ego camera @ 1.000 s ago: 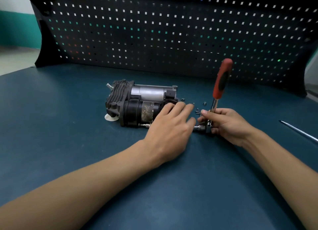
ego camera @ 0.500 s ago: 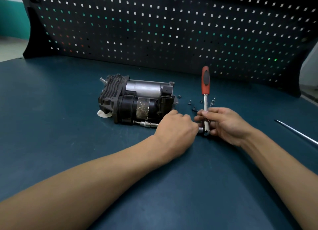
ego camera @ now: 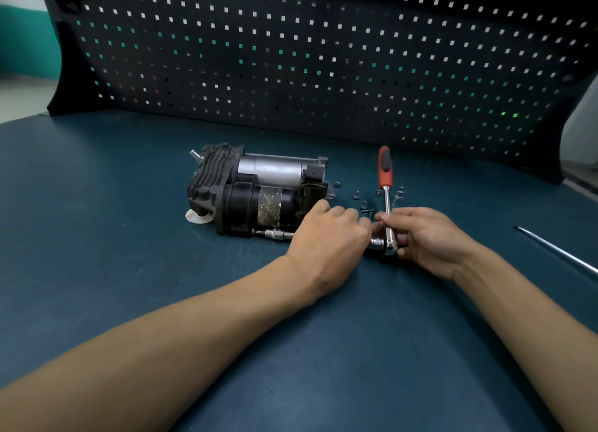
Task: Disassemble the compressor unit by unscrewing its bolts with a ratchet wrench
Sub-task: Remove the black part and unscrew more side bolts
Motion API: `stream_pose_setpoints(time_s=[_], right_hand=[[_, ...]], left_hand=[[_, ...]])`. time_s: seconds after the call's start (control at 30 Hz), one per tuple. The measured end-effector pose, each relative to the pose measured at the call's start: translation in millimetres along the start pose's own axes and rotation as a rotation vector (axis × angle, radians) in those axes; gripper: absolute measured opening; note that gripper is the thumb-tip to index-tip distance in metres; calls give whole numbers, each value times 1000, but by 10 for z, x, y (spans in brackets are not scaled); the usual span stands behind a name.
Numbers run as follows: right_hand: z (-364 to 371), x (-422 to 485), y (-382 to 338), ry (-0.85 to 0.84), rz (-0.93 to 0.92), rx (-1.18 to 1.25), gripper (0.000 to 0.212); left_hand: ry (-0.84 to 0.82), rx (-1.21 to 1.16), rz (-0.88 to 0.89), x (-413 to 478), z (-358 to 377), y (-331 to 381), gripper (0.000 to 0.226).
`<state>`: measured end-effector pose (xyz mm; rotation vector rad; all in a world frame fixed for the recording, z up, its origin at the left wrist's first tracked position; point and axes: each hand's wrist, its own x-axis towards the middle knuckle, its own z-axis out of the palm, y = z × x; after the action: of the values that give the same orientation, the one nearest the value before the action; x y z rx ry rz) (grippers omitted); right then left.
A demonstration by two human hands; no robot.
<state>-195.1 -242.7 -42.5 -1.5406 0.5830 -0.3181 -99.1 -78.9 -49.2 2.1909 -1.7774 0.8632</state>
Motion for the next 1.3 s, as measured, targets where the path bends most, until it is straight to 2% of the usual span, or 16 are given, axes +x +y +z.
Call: stream_pose_setpoints(time_s=[0.13,0.2,0.43,0.6,0.8,1.1,1.23,1.3], right_hand=[[1,23,20,-4,-20,11,13],[3,30,19,0,-24,9,12],[39,-4,19,34,-27,-21,7],[81,-82,-7,49,-174,50,14],[54,-135,-33,-66,-266,25,17],[-39,-246,-59,-306,-355,-185,21],[-34,-216,-47,-281,-324,-129,36],[-25,-197,-43,-275,-307,-128,34]], left_hand=[[31,38,-13,6,3,8,36],[19,53,-19,13,0,19,33],[-168,83,64,25,-17,-62,18],[-228,131,105,21,-57,-88,15],[-236,155,87,29,-30,-56,21],[-218,133,50,36,18,-29,23],[-210,118,21,58,12,-17,23],[-217,96,-4,83,-6,-9,22]])
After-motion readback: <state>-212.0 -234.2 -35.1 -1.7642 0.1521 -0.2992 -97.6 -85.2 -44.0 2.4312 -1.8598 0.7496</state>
